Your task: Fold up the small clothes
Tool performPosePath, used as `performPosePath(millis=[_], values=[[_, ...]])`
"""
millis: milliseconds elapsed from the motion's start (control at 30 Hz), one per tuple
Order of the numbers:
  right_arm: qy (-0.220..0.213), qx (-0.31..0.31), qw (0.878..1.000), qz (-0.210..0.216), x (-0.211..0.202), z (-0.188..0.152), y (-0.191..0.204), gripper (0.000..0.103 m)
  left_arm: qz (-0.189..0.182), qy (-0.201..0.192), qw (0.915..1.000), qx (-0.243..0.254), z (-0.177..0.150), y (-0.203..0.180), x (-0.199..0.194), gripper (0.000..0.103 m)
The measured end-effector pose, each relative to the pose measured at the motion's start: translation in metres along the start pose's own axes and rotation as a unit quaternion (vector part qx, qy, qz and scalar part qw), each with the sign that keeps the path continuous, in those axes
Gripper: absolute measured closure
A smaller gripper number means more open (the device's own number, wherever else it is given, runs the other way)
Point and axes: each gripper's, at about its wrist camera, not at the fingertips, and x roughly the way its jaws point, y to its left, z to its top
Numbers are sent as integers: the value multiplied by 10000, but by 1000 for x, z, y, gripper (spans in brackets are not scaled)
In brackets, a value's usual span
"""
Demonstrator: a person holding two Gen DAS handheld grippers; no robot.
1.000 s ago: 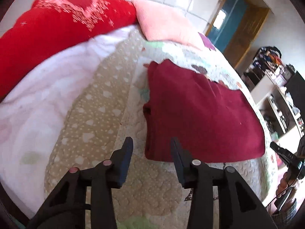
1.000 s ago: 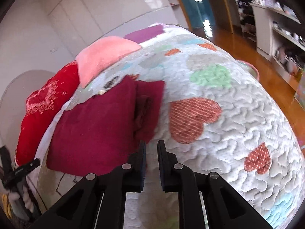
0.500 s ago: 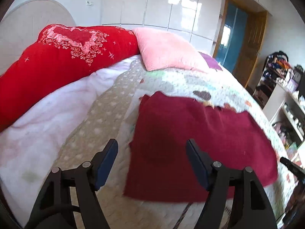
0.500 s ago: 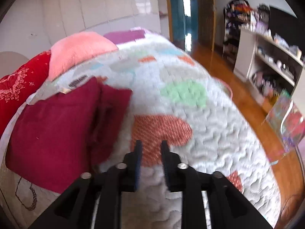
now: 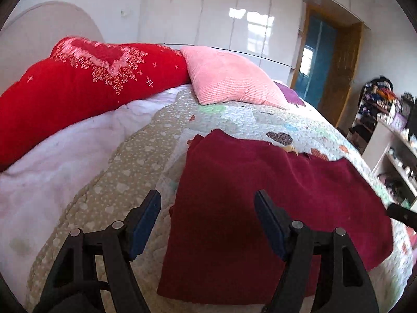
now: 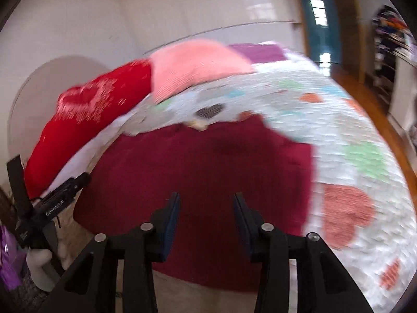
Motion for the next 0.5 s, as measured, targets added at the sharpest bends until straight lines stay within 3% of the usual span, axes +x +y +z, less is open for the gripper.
performPosePath(millis=[167,233,400,500], values=[[482,-470,9977,35,54,-2,30,69,-123,89,9994,314,-9,-8,6,29],[578,-706,9952,-344,67,-3,33,102,-164,65,9992,364,-9,-10,5,29],[58,83,9921,-1251,31,4,-15,103,-189,-18,9997,166,-6,-2,0,29],[-388,534,9703,-2328,-9,-2,-56,103,-137,-139,9998,-52,-3,7,-6,29]])
